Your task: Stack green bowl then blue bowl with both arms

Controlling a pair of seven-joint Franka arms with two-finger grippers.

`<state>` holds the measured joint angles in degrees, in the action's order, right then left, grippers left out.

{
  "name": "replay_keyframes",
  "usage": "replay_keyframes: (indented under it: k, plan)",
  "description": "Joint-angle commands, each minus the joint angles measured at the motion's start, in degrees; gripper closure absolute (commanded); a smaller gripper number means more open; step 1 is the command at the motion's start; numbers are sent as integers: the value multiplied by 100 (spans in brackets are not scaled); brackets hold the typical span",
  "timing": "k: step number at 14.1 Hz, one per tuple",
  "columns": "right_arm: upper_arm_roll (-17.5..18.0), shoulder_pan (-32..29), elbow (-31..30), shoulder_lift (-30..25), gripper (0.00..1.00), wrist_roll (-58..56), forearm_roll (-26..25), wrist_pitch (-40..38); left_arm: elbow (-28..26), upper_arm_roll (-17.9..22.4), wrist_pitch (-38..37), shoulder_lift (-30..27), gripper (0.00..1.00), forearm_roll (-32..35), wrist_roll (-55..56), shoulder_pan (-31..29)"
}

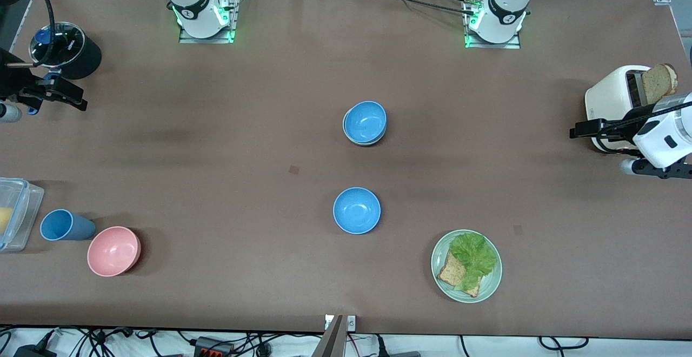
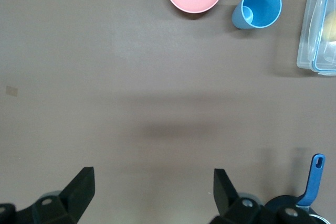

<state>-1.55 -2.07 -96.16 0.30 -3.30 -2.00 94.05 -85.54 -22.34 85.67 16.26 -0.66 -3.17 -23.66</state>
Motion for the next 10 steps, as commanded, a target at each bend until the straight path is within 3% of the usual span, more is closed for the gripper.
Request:
replay_keyframes:
  k: [1,10]
  plan:
    - [-3,14,-69,-74,0,57,60,9,-85,2032,-6,-729,0,-171,370,2006]
    - [-3,14,-69,-91,0,57,60,0,-129,2041,37,-738,0,-180,703,1953]
